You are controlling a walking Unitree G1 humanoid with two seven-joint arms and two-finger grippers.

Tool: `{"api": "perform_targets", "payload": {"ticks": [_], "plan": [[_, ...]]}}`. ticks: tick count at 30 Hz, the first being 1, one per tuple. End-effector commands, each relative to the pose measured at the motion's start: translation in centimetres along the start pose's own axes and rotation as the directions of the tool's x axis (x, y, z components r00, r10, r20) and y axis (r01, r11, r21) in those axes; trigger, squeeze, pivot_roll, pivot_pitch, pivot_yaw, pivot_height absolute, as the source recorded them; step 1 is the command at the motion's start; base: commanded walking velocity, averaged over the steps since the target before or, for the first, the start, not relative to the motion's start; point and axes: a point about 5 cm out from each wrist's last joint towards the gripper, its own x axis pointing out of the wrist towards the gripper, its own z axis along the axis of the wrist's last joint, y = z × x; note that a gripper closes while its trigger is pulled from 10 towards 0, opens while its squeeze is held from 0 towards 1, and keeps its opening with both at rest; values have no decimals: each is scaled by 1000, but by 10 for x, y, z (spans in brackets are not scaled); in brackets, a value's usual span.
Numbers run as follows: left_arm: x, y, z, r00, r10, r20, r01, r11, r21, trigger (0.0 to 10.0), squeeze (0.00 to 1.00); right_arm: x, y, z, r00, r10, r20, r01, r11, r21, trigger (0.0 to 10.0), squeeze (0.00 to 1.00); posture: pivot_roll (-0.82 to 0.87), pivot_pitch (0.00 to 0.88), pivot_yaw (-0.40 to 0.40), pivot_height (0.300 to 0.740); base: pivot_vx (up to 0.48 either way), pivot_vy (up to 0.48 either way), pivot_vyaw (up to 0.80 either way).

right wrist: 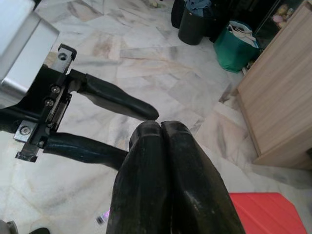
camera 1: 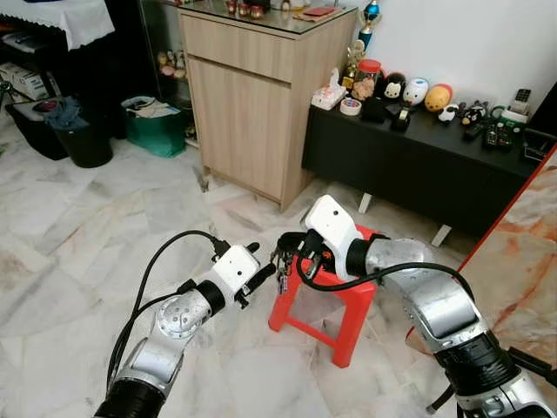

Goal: Hang keys on a hook

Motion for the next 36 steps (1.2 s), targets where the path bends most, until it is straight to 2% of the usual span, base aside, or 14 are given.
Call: {"api": "perform_targets", "payload": {"ticks": [1,8,21,22,23,24,32,33,36], "plan": [[3,4,0,1000,23,-3,-23,1000,2,10000,0,-1,4,7,1000,18,22,-17,1000,-21,10000,0,67,0,-97,740,0,0,0],[7,6,0,999,50,-1,-50,999,5,10000,0,-1,7,8,999,27,23,-27,999,-19,10000,0,67,0,-97,740,0,0,0],[12,4,4,999,31,32,-31,999,-20,10000,0,1,10,7,999,38,19,-38,999,-18,10000,0,66,0,-97,740,0,0,0],[12,3,4,999,27,31,-26,999,-20,10000,59,1,10,6,999,36,17,-35,999,-18,10000,0,66,0,-97,740,0,0,0],[12,3,4,999,24,31,-23,999,-23,10000,212,1,9,6,999,34,15,-34,999,-17,10000,0,66,0,-97,740,0,0,0],[12,3,4,999,23,31,-23,999,-26,10000,1000,1,9,6,999,33,14,-32,999,-18,10000,0,66,0,-97,740,0,0,0],[10,3,4,999,20,37,-19,999,-29,10000,1000,0,8,5,1000,26,9,-26,999,-19,10000,0,67,0,-96,740,0,0,0],[9,2,4,999,5,34,-4,1000,-28,10000,0,1,7,3,1000,21,5,-20,1000,-17,10000,0,67,0,-96,740,0,0,0],[7,3,3,1000,4,31,-3,1000,-22,10000,0,1,6,2,1000,16,-1,-16,1000,-17,10000,0,69,0,-98,740,0,0,0]]}}
